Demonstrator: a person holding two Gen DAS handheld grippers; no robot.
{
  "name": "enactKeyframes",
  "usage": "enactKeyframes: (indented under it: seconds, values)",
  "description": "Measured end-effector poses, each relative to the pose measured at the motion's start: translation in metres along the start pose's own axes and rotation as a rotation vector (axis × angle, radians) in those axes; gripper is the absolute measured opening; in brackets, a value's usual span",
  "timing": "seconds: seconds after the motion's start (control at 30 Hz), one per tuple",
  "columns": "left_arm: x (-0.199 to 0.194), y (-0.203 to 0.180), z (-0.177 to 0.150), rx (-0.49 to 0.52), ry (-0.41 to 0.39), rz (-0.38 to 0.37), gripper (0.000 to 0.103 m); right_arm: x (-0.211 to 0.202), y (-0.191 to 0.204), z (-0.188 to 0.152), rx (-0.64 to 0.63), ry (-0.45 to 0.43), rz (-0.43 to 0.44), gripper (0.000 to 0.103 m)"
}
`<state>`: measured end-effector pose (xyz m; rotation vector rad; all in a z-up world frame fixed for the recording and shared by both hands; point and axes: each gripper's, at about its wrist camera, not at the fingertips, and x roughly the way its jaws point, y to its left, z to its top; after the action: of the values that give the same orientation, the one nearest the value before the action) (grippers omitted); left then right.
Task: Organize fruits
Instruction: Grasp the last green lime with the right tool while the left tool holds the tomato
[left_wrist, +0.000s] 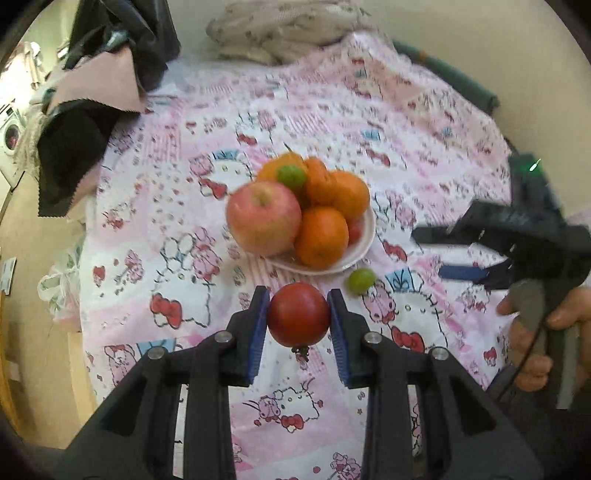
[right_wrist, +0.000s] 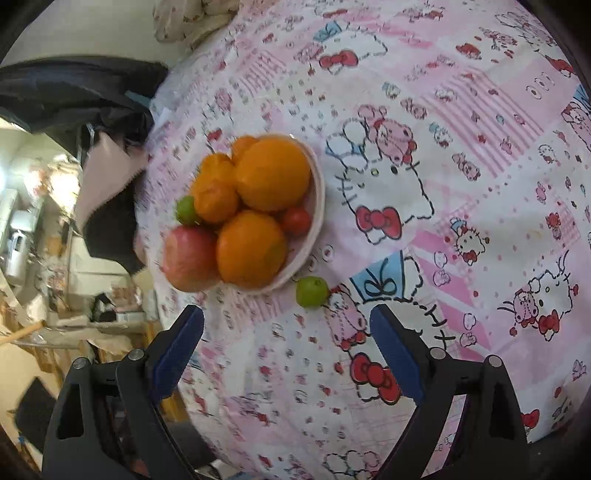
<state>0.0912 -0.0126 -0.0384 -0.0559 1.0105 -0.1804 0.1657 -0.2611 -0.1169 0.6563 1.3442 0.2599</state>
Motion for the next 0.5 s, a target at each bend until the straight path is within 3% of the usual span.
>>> enactKeyframes:
  seconds: [0.1,0.17,0.3,0.43,0.5]
  values:
    - [0.003,0.008,-0.002,-0.035,-0.003,-0.013,0.028,0.019,0.004,-0.001,-0.046,0.041,-0.059,0.092]
    - [0.005,0.014,-0.003,-0.075,-0.001,-0.029,0.028,0.033,0.012,-0.002,-0.121,0.067,-0.117,0.081]
    - [0.006,0.018,-0.002,-0.083,-0.004,-0.011,0.028,0.066,0.031,-0.003,-0.306,0.116,-0.257,0.071]
    - [0.013,0.024,0.001,-0.136,0.031,-0.033,0.028,0.09,0.039,-0.005,-0.398,0.147,-0.313,0.069]
    - [0.014,0.025,0.002,-0.14,0.032,-0.025,0.028,0.102,0.042,-0.008,-0.45,0.151,-0.351,0.064]
